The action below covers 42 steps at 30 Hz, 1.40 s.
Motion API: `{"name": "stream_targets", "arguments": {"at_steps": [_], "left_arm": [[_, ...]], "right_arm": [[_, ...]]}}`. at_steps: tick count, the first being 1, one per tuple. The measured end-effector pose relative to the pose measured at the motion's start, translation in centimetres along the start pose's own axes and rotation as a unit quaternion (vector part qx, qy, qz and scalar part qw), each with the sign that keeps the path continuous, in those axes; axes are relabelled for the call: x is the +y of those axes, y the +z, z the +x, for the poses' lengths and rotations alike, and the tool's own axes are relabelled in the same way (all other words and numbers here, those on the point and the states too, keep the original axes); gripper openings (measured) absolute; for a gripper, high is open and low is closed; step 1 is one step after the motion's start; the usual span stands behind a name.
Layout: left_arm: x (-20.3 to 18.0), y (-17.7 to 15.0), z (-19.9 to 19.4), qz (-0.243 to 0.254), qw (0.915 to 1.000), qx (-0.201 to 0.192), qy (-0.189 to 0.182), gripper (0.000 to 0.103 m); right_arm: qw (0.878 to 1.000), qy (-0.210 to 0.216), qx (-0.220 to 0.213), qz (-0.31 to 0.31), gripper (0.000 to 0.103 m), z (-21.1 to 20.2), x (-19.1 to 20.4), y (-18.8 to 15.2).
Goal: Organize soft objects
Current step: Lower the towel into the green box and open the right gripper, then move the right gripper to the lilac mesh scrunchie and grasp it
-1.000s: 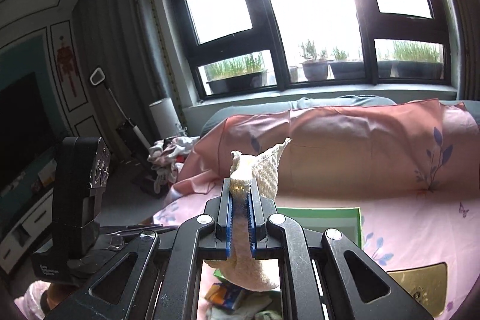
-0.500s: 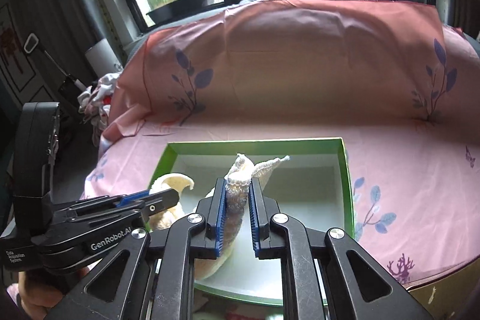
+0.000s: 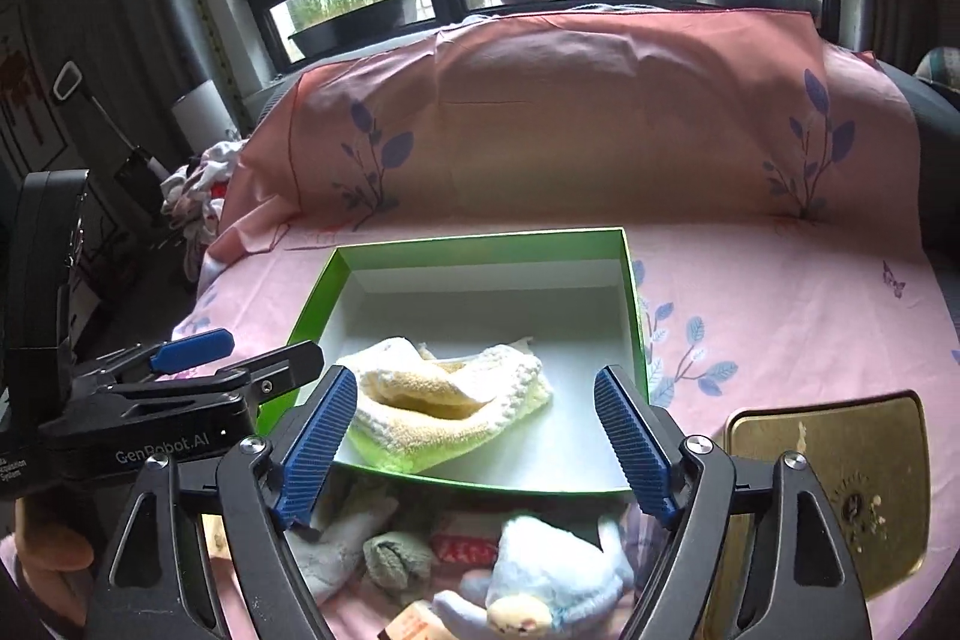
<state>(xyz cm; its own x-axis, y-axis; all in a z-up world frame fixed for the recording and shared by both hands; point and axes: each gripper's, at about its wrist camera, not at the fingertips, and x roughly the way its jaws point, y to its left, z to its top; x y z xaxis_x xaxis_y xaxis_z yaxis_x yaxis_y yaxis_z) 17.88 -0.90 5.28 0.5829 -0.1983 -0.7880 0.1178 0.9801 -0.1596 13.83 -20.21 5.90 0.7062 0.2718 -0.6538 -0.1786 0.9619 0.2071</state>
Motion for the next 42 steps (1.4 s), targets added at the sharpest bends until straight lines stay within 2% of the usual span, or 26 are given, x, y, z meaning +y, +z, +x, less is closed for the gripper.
{"name": "stream_targets", "arguments": {"at_steps": [5, 12, 18, 26, 33, 42], "left_arm": [[0.1, -2.8, -2.3, 0.019, 0.9990, -0.017, 0.037, 0.102], [-0.4, -5.9, -5.5, 0.020, 0.9986, -0.026, 0.041, 0.102], [-1.4, -8.1, -7.9, 0.026, 0.9982, -0.037, 0.039, 0.102], [-2.6, -10.7, -9.4, 0.042, 0.9966, -0.047, 0.053, 0.102], [-2.5, -13.6, -8.6, 0.033, 0.9985, -0.023, 0.038, 0.102], [-2.8, -17.1, -6.3, 0.018, 0.9994, 0.029, 0.010, 0.102]], "right_arm": [[1.000, 0.009, -0.009, 0.013, 0.086, -3.3, 0.2, -2.2], [1.000, 0.015, -0.012, 0.009, 0.086, -6.9, 1.0, -4.9], [1.000, -0.005, -0.017, 0.003, 0.086, -9.2, 1.3, -7.0], [1.000, -0.013, -0.009, 0.000, 0.086, -10.3, 1.2, -9.6], [1.000, -0.023, -0.009, 0.017, 0.086, -10.2, 0.4, -12.1], [0.999, -0.023, 0.027, 0.031, 0.086, -8.8, -0.6, -16.1]]}}
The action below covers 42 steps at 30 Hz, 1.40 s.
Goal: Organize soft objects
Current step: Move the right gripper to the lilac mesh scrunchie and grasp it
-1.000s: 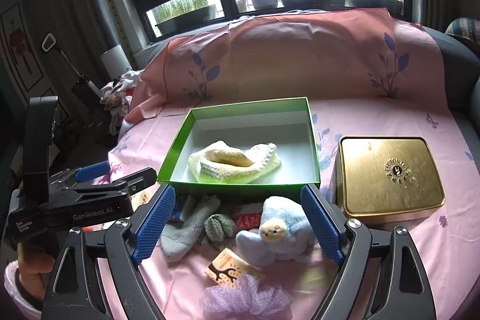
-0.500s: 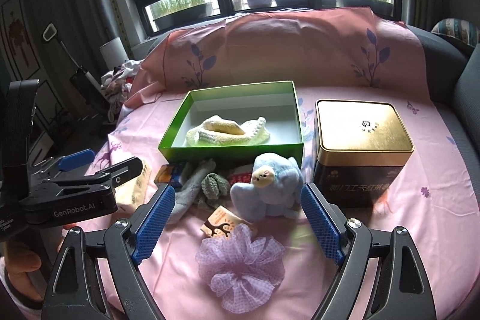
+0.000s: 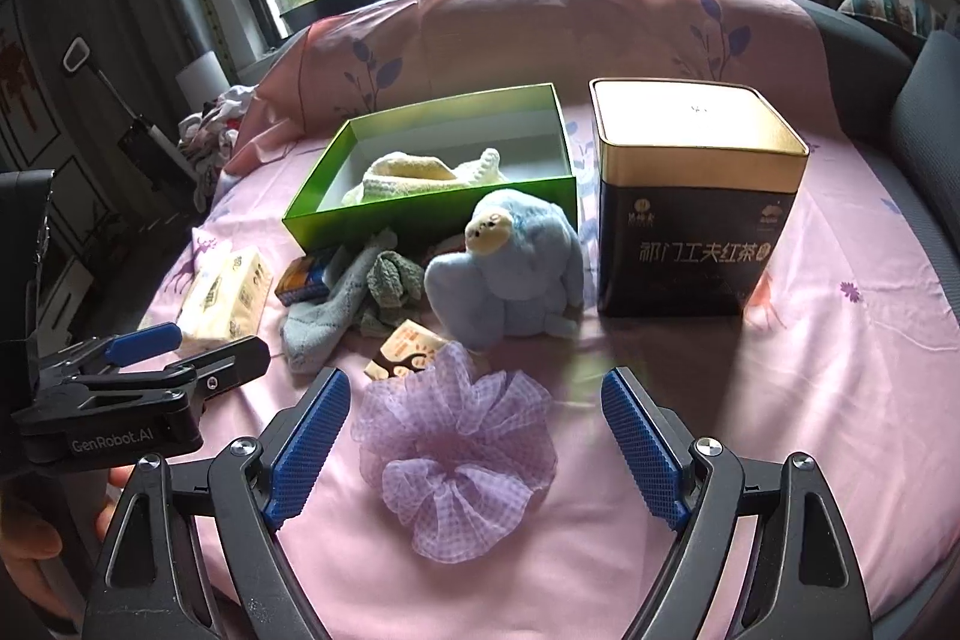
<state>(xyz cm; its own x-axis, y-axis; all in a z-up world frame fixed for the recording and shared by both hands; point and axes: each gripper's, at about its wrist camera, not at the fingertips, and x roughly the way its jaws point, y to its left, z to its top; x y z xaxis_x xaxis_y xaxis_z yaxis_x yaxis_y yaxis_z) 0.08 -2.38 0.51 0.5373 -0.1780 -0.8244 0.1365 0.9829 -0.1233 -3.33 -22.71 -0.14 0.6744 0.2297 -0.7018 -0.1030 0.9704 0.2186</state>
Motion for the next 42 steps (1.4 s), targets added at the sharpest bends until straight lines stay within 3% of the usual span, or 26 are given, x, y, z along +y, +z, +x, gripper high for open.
{"name": "stream_targets", "arguments": {"at_steps": [7, 17, 26, 30, 33, 35, 38, 42], "left_arm": [[-0.1, -1.1, 0.8, -0.005, 0.9999, 0.011, -0.012, 0.102], [0.3, -2.7, 2.6, -0.015, 0.9968, 0.029, -0.073, 0.102], [-2.1, -3.0, 3.6, 0.038, 0.9906, 0.018, -0.130, 0.102], [-3.5, -3.1, 4.8, 0.062, 0.9883, 0.023, -0.137, 0.100], [-4.1, -3.0, 5.9, 0.071, 0.9861, 0.037, -0.146, 0.085], [-4.3, -2.9, 6.6, 0.073, 0.9849, 0.047, -0.150, 0.070], [-4.2, -2.8, 7.4, 0.063, 0.9835, 0.056, -0.160, 0.063], [-4.0, -2.7, 7.9, 0.051, 0.9819, 0.061, -0.172, 0.040]], "right_arm": [[1.000, -0.001, 0.019, -0.005, 0.086, 0.7, -0.2, -1.8], [0.999, 0.008, 0.048, -0.005, 0.086, 2.6, -0.1, -4.7], [0.998, 0.021, 0.066, -0.003, 0.086, 4.6, -0.5, -6.0], [0.997, 0.029, 0.071, -0.003, 0.086, 5.5, -0.8, -6.1], [0.997, 0.035, 0.075, -0.004, 0.086, 6.2, -0.9, -6.1], [0.996, 0.039, 0.077, -0.003, 0.086, 6.6, -1.1, -6.1], [0.996, 0.044, 0.075, -0.007, 0.086, 6.9, -1.1, -6.2], [0.996, 0.046, 0.070, -0.011, 0.084, 7.0, -1.1, -6.2]]}}
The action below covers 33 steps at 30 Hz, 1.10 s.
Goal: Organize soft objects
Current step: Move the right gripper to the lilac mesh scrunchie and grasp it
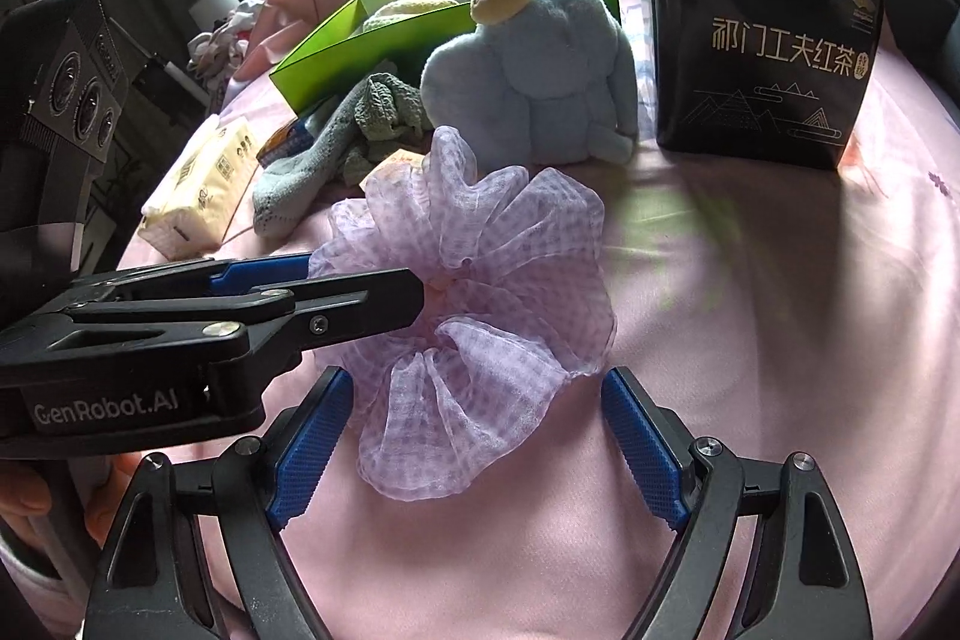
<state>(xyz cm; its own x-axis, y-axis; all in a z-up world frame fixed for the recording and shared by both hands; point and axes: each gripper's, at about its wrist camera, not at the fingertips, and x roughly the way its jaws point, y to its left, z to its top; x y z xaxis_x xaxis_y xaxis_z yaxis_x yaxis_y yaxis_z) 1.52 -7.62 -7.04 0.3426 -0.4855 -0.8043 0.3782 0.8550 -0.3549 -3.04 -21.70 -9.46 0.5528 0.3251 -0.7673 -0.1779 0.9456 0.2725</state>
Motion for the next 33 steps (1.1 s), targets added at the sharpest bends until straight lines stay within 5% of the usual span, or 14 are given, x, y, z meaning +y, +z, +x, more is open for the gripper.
{"name": "stream_targets", "arguments": {"at_steps": [5, 7, 9, 14, 33], "left_arm": [[-0.1, -0.1, -0.2, 0.003, 1.0000, -0.008, 0.004, 0.033], [-0.2, -0.3, -0.3, 0.005, 0.9999, -0.009, 0.003, 0.029], [-0.3, -0.4, -0.4, 0.003, 0.9999, -0.009, -0.004, 0.023], [-1.0, -0.8, -1.5, 0.008, 0.9997, -0.020, -0.008, 0.010], [-0.9, -0.1, -8.9, 0.023, 0.9935, -0.106, 0.036, 0.010]], "right_arm": [[1.000, -0.001, -0.004, -0.001, 0.068, 0.1, -0.2, 0.0], [1.000, 0.001, -0.006, -0.003, 0.058, 0.0, -0.2, -0.1], [1.000, 0.011, -0.006, -0.001, 0.035, -0.2, -0.2, -0.2], [1.000, 0.017, -0.012, -0.018, 0.013, -1.0, 1.0, -0.3], [0.994, 0.014, -0.069, -0.084, 0.012, -4.4, 6.7, 2.6]]}}
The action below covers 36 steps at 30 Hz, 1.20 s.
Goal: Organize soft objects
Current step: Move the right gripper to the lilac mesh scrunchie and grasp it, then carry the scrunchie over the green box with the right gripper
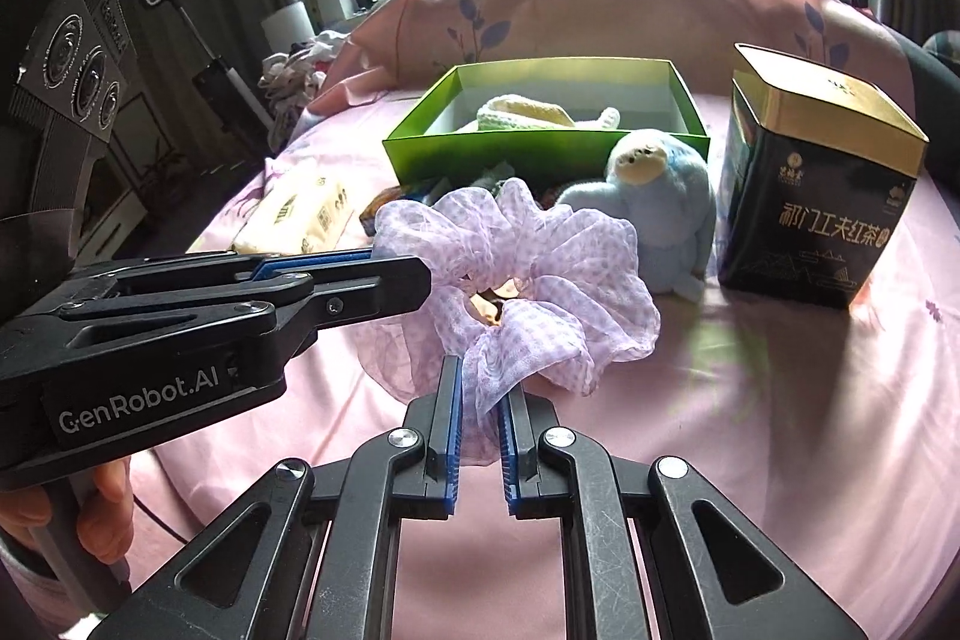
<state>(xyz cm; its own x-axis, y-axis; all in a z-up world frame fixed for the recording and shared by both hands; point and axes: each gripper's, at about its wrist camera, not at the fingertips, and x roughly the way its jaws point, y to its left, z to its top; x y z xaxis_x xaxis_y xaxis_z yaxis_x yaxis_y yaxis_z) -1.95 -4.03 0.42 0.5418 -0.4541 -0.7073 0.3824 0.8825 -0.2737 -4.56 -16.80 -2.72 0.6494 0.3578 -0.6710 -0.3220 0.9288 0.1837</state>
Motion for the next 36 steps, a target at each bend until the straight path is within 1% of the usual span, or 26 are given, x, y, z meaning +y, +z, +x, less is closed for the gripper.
{"name": "stream_targets", "arguments": {"at_steps": [9, 14, 16, 20, 25, 36], "left_arm": [[1.8, 1.6, -1.6, -0.003, 0.9996, -0.023, 0.019, 0.010], [2.4, 2.9, -1.8, -0.001, 0.9992, -0.030, 0.027, 0.010], [2.5, 3.4, -1.9, 0.000, 0.9990, -0.034, 0.028, 0.010], [2.4, 4.3, -1.7, 0.006, 0.9988, -0.034, 0.034, 0.010], [2.0, 5.8, -1.4, 0.016, 0.9984, -0.038, 0.039, 0.010], [0.8, 9.5, -0.4, 0.039, 0.9968, -0.047, 0.052, 0.010]], "right_arm": [[1.000, 0.010, -0.016, -0.020, 0.012, 0.3, 1.8, 2.5], [0.999, 0.005, -0.029, -0.020, 0.012, 0.4, 1.9, 3.9], [0.999, -0.003, -0.035, -0.016, 0.012, 0.4, 1.7, 4.3], [0.999, -0.002, -0.036, -0.001, 0.012, 0.6, 1.1, 4.9], [0.999, -0.007, -0.046, 0.000, 0.012, 0.3, 0.5, 6.1], [0.997, -0.015, -0.072, 0.013, 0.012, -0.2, -1.5, 9.6]]}}
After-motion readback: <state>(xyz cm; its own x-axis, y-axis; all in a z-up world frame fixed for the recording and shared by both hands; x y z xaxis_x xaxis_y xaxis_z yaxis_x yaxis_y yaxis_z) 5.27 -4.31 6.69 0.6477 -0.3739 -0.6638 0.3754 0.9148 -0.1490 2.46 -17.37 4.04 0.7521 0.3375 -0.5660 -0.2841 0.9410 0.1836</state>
